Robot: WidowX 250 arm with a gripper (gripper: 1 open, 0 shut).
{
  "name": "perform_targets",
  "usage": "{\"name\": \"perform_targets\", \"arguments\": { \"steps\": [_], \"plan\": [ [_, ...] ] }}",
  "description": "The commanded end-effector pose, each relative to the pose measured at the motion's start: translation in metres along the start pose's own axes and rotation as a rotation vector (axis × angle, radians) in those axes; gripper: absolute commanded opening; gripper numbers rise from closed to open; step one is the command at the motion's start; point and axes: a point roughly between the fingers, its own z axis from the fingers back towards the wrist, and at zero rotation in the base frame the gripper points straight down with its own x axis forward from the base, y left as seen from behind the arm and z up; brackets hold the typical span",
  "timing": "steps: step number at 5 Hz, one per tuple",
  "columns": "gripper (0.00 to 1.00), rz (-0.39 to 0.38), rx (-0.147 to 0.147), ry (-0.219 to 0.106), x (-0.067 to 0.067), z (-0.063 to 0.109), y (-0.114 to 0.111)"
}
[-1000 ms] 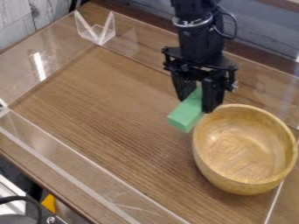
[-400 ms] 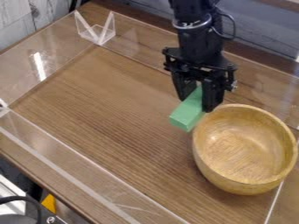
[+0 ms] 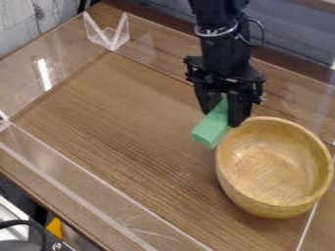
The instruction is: Remove the green block from inside the brown bowl and put it on the table
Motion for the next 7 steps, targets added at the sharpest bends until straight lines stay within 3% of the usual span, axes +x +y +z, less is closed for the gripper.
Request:
{"name": "perform_targets", "arguments": {
  "steps": [1, 3, 4, 7],
  "plan": [
    [0.00, 0.010, 0.027, -0.020, -0.002, 0.010, 0.016],
    [0.00, 0.019, 0.107, -0.003, -0.038, 0.009, 0.103],
    [0.00, 0.014, 0.134, 0.010, -0.051, 0.003, 0.127],
    [0.00, -0.019, 0.168, 0.032, -0.052, -0.025, 0.113]
  ]
}}
